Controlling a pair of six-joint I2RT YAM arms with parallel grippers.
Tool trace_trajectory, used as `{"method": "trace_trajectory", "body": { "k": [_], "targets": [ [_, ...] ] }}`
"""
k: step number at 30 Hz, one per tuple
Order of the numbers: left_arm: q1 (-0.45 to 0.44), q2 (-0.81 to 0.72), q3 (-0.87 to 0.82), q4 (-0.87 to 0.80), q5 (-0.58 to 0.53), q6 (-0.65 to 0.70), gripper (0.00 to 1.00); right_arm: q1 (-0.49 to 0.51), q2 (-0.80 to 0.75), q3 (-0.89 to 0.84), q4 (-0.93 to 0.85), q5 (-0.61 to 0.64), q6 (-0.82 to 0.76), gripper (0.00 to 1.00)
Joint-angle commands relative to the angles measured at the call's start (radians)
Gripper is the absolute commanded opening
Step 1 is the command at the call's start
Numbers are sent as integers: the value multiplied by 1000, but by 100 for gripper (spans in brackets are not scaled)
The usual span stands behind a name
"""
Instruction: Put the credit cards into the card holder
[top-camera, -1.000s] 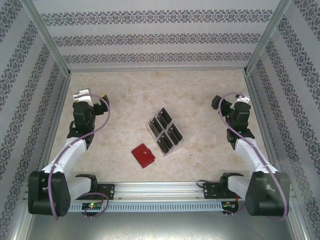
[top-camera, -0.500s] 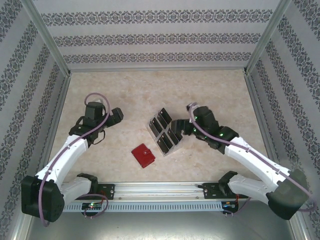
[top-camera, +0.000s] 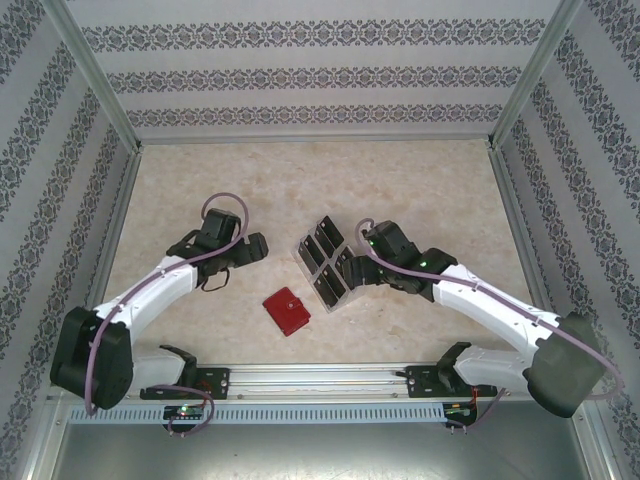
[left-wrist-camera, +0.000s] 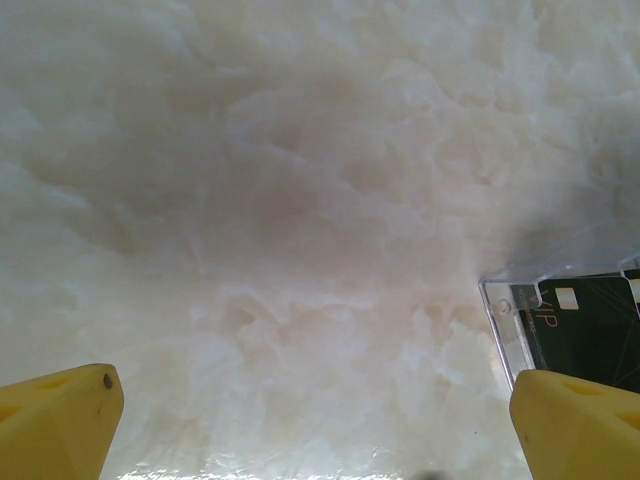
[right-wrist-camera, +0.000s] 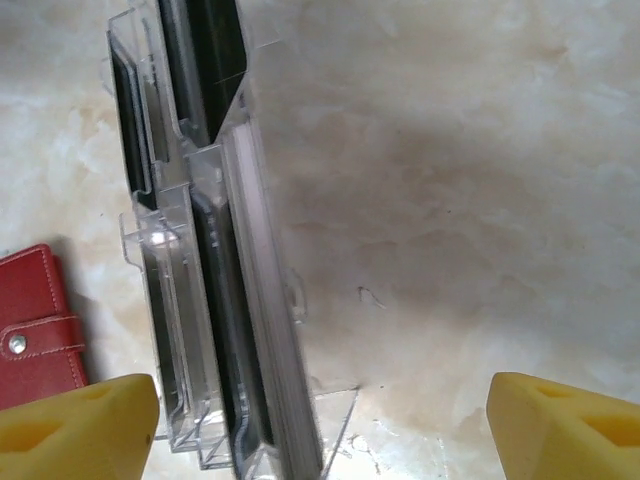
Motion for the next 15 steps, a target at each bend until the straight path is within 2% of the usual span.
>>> {"method": "trace_trajectory", "body": {
  "k": [1,8,15],
  "targets": [
    [-33,27,45,-19,7,-10,100,27,6,22,-53,32,-26,87],
    [-102,88,87,-33,-1,-13,100,39,-4,-46,-40,40,-3,90],
    [-164,205,187,-139,-131,61,100,39,12,-87,-5,45,-4,90]
  ]
}}
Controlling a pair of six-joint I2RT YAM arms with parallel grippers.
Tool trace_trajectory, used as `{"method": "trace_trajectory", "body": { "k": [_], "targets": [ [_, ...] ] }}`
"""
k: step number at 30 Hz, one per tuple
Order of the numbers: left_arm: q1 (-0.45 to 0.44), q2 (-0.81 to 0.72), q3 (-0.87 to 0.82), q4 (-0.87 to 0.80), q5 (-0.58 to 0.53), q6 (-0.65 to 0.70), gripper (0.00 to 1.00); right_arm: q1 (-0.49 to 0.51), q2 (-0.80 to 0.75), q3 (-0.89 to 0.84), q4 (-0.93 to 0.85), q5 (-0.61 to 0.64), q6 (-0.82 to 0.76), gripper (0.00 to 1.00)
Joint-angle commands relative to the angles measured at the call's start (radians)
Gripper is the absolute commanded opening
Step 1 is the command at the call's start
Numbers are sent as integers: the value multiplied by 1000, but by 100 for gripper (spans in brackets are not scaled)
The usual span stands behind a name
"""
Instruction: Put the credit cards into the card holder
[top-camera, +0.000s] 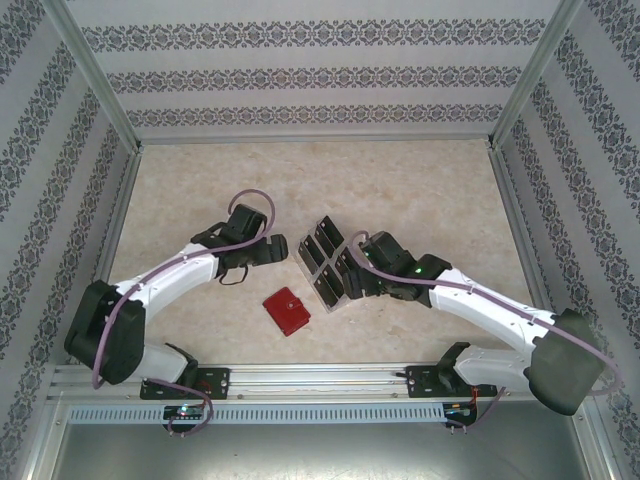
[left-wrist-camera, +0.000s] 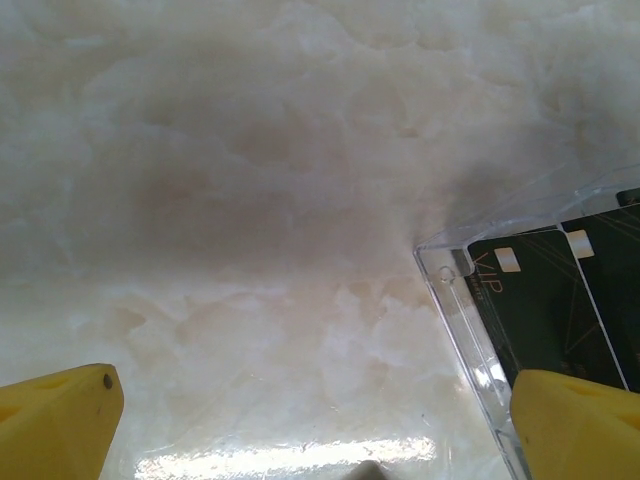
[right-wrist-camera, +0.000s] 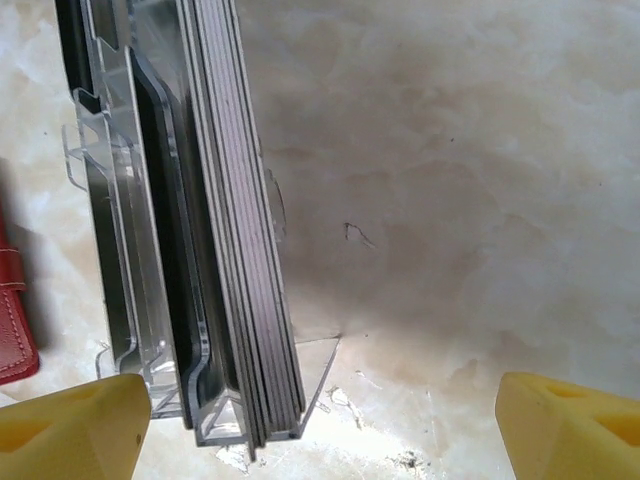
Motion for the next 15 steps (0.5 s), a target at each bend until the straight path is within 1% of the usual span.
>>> {"method": "trace_trajectory", "body": {
  "k": [1,10,15],
  "targets": [
    [-30,60,61,-87,-83,53,100,11,19,-25,21,32,6,90],
    [-70,216,151,-79,-98,92,100,3,88,-24,74,98,-4,90],
    [-87,272,196,-71,-95,102,100,-38,109,-25,91,116,-14,90]
  ]
}}
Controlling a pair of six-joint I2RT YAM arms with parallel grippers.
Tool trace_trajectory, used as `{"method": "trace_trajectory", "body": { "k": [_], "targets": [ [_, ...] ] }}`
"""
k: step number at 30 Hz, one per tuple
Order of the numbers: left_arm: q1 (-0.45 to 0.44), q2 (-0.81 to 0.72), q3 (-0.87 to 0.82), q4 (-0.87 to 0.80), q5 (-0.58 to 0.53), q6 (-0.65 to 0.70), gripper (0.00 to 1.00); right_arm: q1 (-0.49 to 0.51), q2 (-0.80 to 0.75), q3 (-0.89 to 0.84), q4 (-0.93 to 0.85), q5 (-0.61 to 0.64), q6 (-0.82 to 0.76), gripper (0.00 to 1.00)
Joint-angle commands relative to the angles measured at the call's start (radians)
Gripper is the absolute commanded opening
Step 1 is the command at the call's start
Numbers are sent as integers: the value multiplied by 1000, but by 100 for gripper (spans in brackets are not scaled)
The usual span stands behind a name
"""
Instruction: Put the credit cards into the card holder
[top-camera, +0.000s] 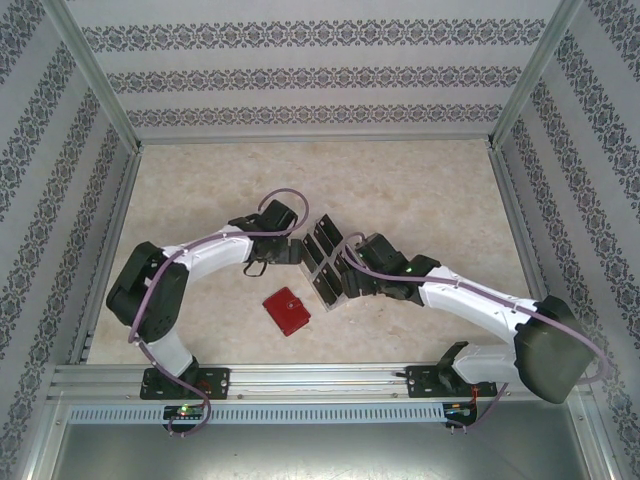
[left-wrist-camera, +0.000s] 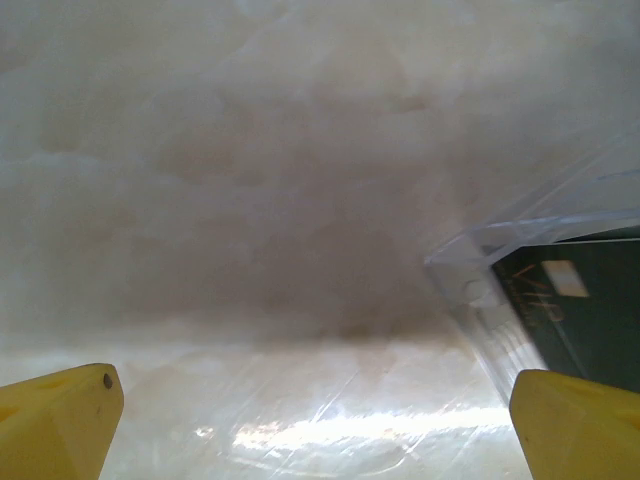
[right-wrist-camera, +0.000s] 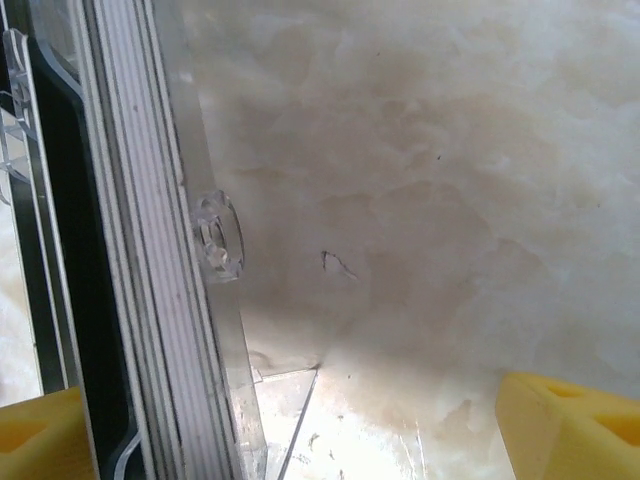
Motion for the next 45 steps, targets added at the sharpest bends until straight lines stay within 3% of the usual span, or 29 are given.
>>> {"method": "trace_trajectory", "body": {
  "k": [1,14,23,30,39,42,45],
  "targets": [
    [-21,28,45,-18,-19,34,100,-39,26,-9,1,64,-15,90],
    [-55,195,249,-6,-1,61,100,-227,5,-14,5,87,-22,89],
    [-98,323,459,-103,-24,131,100,-369,7,-1,43,14,-40,90],
    [-97,310,466,-111,-37,132,100,-372,-27,49,7,-79,-66,90],
    [-62,166,386,-108,-71,103,100,-353,-273,134,-88,-84,-25,90],
    [-22,75,299,-87,-56,54,100,-299,-291,194,-141,-91,-26,89],
    [35,-45,175,-50,-22,-6,100,-171,-242,250,-182,-79,-25,87]
  ]
}}
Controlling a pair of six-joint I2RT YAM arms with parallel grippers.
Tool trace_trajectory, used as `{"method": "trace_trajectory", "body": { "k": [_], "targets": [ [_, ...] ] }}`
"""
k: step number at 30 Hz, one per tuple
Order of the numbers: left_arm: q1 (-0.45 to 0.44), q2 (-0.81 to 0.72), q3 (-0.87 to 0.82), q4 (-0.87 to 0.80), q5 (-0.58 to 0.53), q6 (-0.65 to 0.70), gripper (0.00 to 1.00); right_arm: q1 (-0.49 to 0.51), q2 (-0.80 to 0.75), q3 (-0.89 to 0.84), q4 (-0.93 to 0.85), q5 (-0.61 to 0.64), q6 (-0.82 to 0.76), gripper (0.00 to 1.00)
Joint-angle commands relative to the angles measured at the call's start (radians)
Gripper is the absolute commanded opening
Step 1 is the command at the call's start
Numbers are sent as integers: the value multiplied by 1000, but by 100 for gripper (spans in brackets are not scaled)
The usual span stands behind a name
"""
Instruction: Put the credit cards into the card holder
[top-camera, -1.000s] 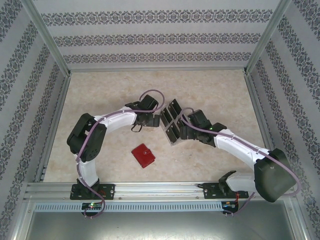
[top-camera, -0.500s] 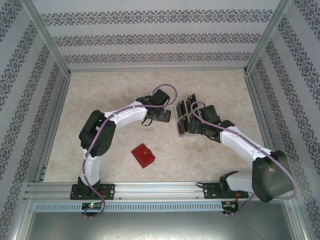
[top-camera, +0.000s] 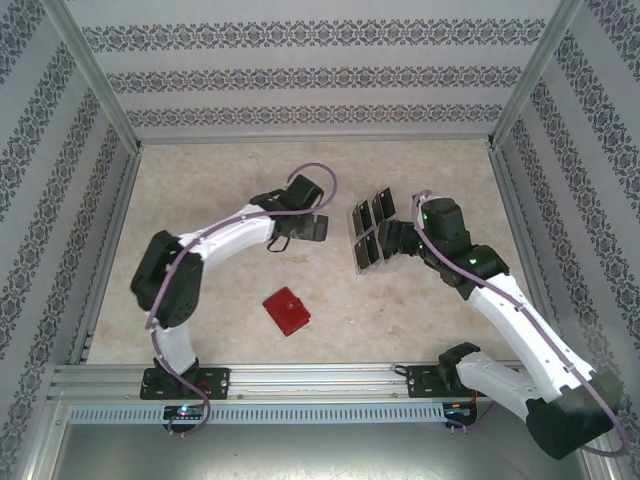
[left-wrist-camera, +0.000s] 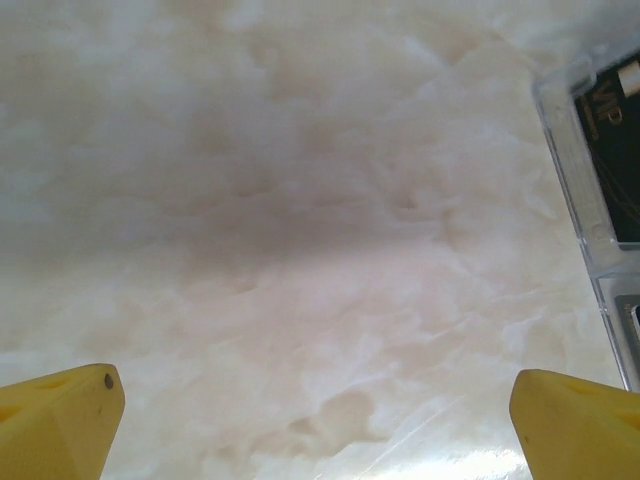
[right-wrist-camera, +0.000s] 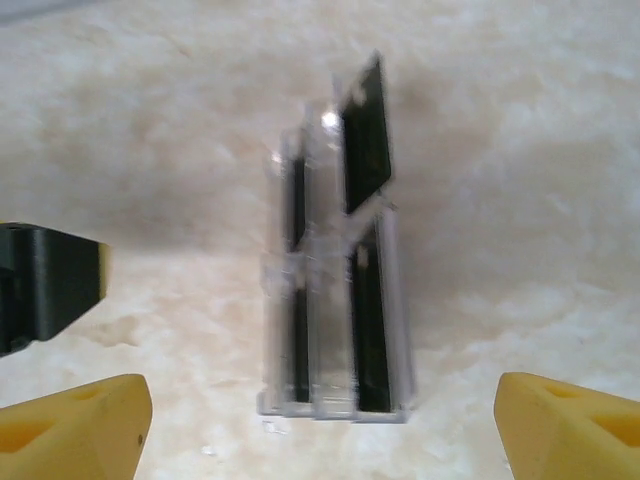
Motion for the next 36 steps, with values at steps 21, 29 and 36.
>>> {"method": "trace_trajectory", "body": {
  "k": [21,29,36],
  "targets": [
    [503,-717,-657,45,250,-219,100,695,903,450,-190,89,85,57],
    [533,-712,-677,68,282,-208,100,701,984,495,-205,110,96,47],
    [542,-691,-685,93,301,-208,100,701,1023,515,-208,137,102,46]
  ]
}}
